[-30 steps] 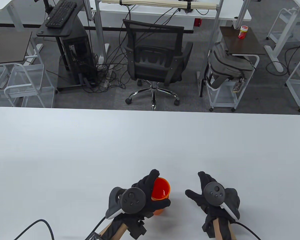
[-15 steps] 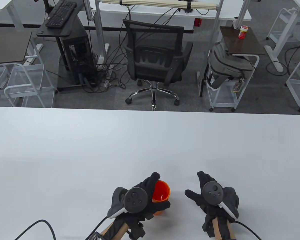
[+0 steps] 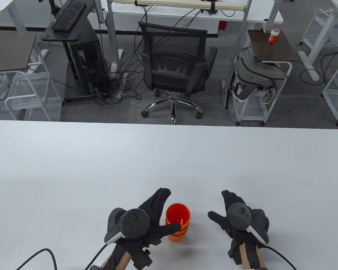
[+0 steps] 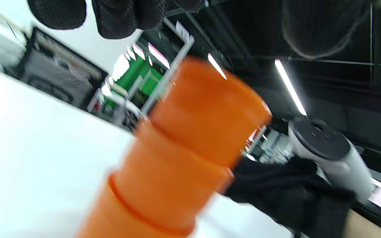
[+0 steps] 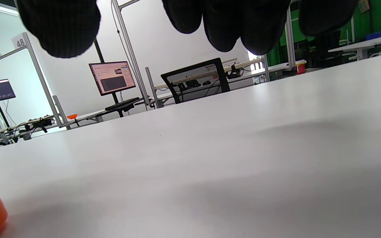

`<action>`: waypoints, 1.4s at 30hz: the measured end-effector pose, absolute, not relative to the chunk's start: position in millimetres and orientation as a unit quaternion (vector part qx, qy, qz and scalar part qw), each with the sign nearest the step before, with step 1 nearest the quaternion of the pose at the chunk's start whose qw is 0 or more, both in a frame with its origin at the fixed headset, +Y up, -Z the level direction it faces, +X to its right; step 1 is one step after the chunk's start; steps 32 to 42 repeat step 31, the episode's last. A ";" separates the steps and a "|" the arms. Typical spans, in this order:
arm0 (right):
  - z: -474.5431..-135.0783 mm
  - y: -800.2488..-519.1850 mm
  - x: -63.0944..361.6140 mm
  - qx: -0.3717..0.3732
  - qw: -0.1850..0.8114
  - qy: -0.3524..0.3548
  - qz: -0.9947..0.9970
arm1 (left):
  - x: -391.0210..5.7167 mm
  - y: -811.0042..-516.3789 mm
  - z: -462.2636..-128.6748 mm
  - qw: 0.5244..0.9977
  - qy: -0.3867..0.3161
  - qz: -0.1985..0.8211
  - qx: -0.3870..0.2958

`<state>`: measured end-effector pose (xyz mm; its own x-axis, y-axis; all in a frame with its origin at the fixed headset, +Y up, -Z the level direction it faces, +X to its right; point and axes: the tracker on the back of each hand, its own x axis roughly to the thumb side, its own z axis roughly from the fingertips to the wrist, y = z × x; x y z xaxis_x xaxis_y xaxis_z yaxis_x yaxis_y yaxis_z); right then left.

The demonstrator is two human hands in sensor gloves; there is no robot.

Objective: Nest cup into cup

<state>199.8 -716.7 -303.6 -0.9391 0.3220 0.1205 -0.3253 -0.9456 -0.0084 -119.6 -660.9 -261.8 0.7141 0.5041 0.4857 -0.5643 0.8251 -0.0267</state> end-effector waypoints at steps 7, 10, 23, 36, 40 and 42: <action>-308.3 -702.7 183.1 0.084 0.049 -0.075 0.992 | -166.9 -690.6 -271.5 0.982 -0.095 0.072 0.148; -311.8 -704.6 177.5 0.090 0.008 -0.080 0.993 | -175.1 -712.4 -282.8 0.989 -0.075 -0.039 0.124; -322.4 -730.4 181.8 0.080 -0.040 -0.037 0.995 | -187.1 -757.6 -296.8 0.991 -0.066 -0.113 0.013; -321.5 -731.0 182.7 0.078 -0.039 -0.030 0.996 | -185.9 -757.0 -297.2 0.990 -0.063 -0.124 0.010; -321.5 -731.0 182.7 0.078 -0.039 -0.030 0.996 | -185.9 -757.0 -297.2 0.990 -0.063 -0.124 0.010; -321.5 -731.0 182.7 0.078 -0.039 -0.030 0.996 | -185.9 -757.0 -297.2 0.990 -0.063 -0.124 0.010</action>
